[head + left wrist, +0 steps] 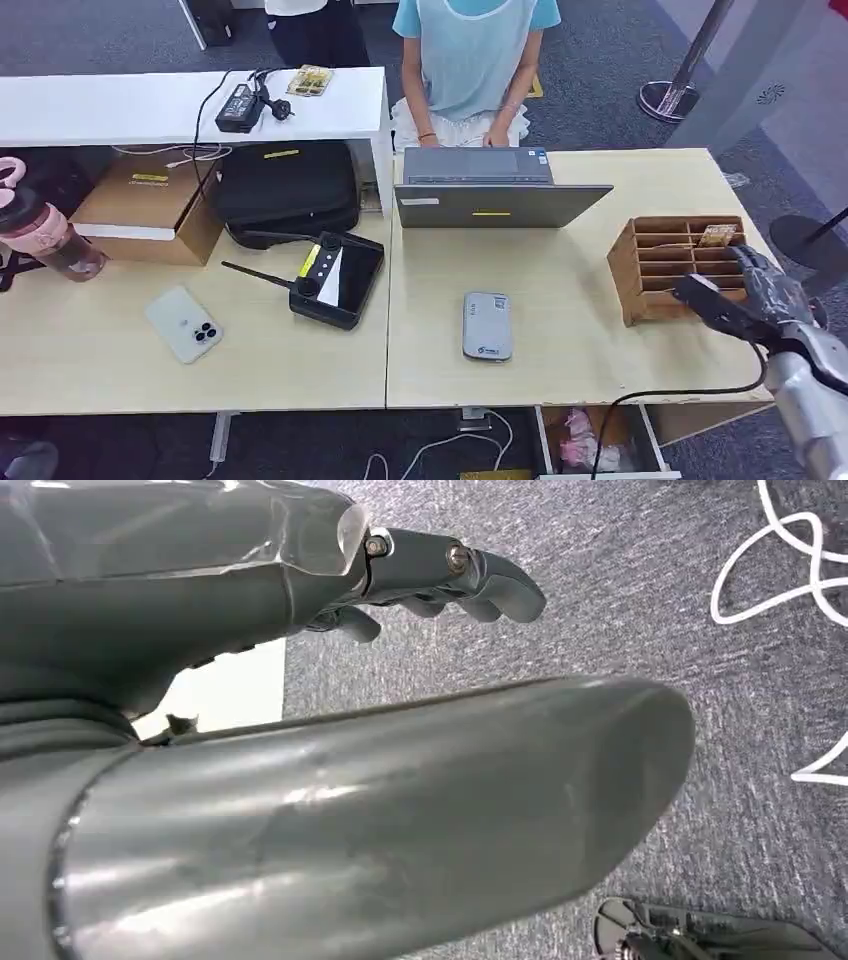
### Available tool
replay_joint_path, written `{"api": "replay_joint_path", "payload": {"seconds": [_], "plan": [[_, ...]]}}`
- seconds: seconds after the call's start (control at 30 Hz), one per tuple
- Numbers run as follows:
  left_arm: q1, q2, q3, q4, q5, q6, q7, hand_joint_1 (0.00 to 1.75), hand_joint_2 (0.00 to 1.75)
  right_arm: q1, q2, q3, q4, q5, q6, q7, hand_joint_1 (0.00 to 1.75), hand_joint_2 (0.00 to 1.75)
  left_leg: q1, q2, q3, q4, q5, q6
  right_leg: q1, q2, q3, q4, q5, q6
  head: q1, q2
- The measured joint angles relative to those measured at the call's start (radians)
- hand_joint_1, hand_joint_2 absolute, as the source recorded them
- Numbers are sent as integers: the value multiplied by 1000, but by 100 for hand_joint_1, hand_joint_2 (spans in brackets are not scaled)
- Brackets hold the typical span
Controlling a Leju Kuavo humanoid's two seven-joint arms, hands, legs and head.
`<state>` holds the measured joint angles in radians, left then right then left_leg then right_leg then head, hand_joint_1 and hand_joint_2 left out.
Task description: Pass the card to the sensor for recognition and then transmit it.
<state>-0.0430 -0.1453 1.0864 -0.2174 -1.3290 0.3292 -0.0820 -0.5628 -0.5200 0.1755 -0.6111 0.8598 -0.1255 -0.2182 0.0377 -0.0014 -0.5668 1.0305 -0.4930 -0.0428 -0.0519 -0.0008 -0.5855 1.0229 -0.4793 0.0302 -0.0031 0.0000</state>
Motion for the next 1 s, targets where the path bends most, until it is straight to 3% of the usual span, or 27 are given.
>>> {"api": "replay_joint_path", "payload": {"seconds": [0.43,0.47,0.5,0.53,0.57,1.0], "plan": [[0,0,0,0,-4,4,-11,0,0,13,-25,-7,-5,-17,-6,-10,0,175,0,0,0,0,0,0,0,0,0,0,0,0,0,0],[0,0,0,0,-4,4,-11,0,0,15,-26,-10,-5,-18,-6,-10,9,175,0,0,0,0,0,0,0,0,0,0,0,0,0,0],[0,0,0,0,-4,5,-11,0,0,18,-27,-12,-6,-19,-7,-10,94,175,0,0,0,0,0,0,0,0,0,0,0,0,0,0],[1,0,0,0,-4,4,-11,0,0,20,-28,-14,-8,-20,-7,-10,155,175,0,0,0,0,0,0,0,0,0,0,0,0,0,0],[1,0,0,0,-5,4,-11,0,0,23,-30,-16,-10,-23,-8,-10,175,175,0,0,0,0,0,0,0,0,0,0,0,0,0,0],[0,0,0,0,-13,4,-14,0,0,73,-41,-38,-61,-36,-11,-4,175,175,0,0,0,0,0,0,0,0,0,0,0,0,0,0]]}}
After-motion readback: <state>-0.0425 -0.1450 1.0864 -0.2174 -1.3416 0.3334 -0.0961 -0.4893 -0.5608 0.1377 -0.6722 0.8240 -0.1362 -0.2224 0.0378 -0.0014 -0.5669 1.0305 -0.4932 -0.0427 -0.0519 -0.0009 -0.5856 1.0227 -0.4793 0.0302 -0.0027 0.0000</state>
